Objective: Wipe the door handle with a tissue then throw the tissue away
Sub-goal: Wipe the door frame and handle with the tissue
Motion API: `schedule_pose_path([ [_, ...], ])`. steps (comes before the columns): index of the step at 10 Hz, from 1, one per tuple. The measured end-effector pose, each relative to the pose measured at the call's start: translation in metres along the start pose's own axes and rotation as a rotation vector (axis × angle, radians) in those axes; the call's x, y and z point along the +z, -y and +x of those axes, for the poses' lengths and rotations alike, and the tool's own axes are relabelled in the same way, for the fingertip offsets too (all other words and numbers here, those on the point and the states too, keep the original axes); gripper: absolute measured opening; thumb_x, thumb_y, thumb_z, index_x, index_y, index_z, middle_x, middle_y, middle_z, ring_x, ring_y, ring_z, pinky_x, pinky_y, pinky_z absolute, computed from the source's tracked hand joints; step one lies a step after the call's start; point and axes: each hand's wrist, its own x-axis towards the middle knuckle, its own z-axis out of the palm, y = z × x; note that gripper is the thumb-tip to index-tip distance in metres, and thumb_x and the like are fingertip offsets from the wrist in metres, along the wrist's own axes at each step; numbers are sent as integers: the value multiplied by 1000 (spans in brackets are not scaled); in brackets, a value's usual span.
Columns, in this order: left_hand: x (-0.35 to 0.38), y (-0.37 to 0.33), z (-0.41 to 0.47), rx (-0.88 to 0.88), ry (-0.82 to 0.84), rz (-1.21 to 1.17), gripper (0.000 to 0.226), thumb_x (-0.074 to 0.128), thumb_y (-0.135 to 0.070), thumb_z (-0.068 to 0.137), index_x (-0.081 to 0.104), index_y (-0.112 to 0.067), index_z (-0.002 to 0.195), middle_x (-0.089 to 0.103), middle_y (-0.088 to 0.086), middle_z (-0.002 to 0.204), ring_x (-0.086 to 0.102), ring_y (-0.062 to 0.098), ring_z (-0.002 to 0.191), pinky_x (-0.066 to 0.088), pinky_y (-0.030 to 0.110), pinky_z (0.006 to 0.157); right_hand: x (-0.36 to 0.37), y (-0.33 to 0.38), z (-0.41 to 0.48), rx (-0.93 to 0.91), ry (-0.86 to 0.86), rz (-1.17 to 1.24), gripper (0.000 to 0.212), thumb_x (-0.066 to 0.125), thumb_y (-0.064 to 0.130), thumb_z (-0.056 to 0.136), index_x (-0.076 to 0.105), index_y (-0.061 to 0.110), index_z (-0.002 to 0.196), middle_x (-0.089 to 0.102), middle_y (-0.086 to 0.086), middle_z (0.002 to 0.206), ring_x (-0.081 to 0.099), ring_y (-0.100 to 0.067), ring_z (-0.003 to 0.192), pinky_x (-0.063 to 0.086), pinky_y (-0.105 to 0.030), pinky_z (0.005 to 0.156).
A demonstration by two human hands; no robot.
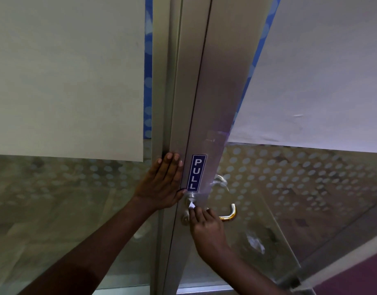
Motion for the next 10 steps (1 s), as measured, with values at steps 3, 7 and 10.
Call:
schedule_pose_path([
  [3,-1,1,1,6,1,22,79,26,-50,99,10,8,151,0,27,161,3,38,151,4,48,124,0,-30,-13,-190,70,-11,37,41,5,85,66,-2,112,70,-12,86,65,-26,71,54,-33,64],
  [7,0,-1,1,-12,-8,54,79,24,-50,99,10,6,152,1,25,162,5,36,151,6,48,124,1,-81,-17,-344,113,50,23,52,8,82,66,7,100,64,-4,74,58,-22,62,49,-30,59],
  [10,-1,-1,2,-5,-2,76,80,24,-52,99,9,7,152,0,25,162,3,36,151,6,48,124,4,-118,-16,-469,119,113,20,40,12,99,60,11,99,59,-3,76,54,-22,65,51,-34,71],
])
